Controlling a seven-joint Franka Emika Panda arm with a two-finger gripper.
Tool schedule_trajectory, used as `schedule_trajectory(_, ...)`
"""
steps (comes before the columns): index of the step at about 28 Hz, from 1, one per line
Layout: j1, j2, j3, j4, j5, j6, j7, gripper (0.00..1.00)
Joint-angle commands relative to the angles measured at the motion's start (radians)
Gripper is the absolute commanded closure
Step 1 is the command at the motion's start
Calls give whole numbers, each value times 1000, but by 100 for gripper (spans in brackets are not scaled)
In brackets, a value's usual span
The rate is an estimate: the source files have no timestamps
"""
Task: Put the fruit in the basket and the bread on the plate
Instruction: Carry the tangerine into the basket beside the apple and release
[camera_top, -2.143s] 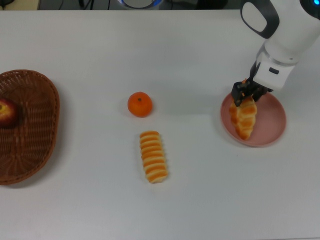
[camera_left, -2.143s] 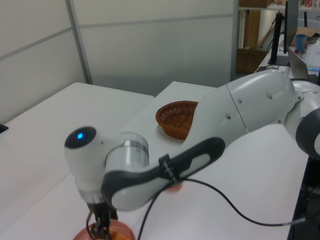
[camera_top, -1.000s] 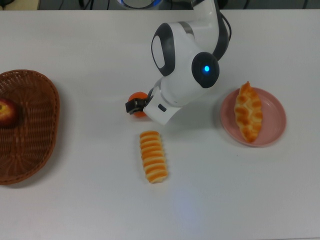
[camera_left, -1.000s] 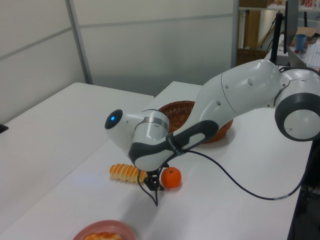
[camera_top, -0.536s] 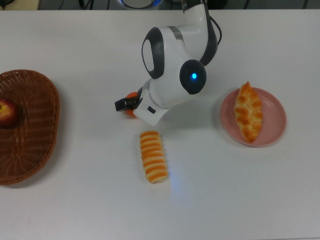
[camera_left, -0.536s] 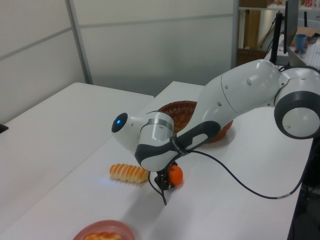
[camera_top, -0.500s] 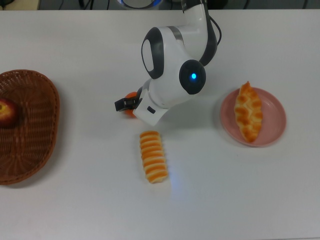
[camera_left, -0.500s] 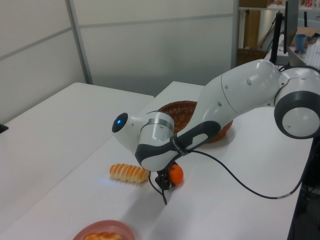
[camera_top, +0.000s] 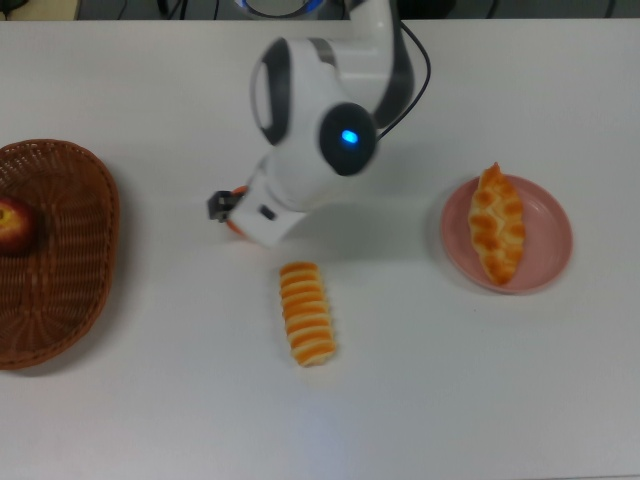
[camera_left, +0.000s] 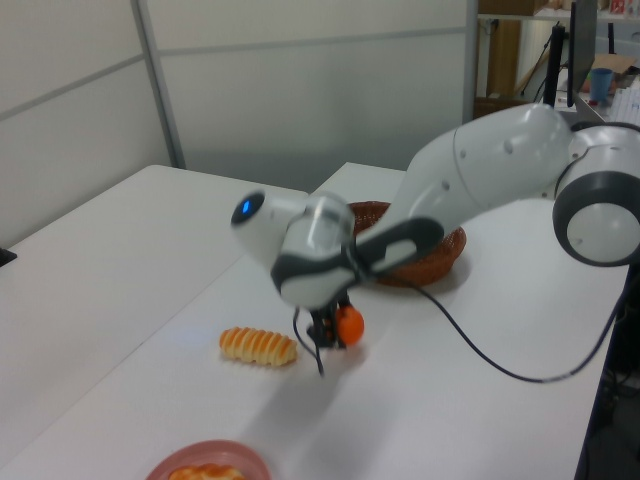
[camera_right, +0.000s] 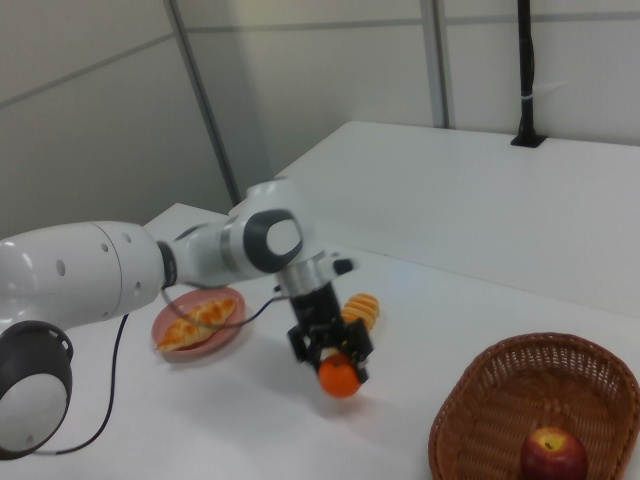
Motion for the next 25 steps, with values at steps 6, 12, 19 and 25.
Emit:
schedule_trajectory(6, -256, -54, -3, 110, 117, 157, 2, 100)
schedule_trajectory(12, -368, -35, -13, 97, 107, 323, 24, 100)
schedule_trajectory(19, -408, 29, -13, 59, -9, 360, 19, 79)
schedule_trajectory(25, -409, 25, -13, 45, -18, 358, 18, 0)
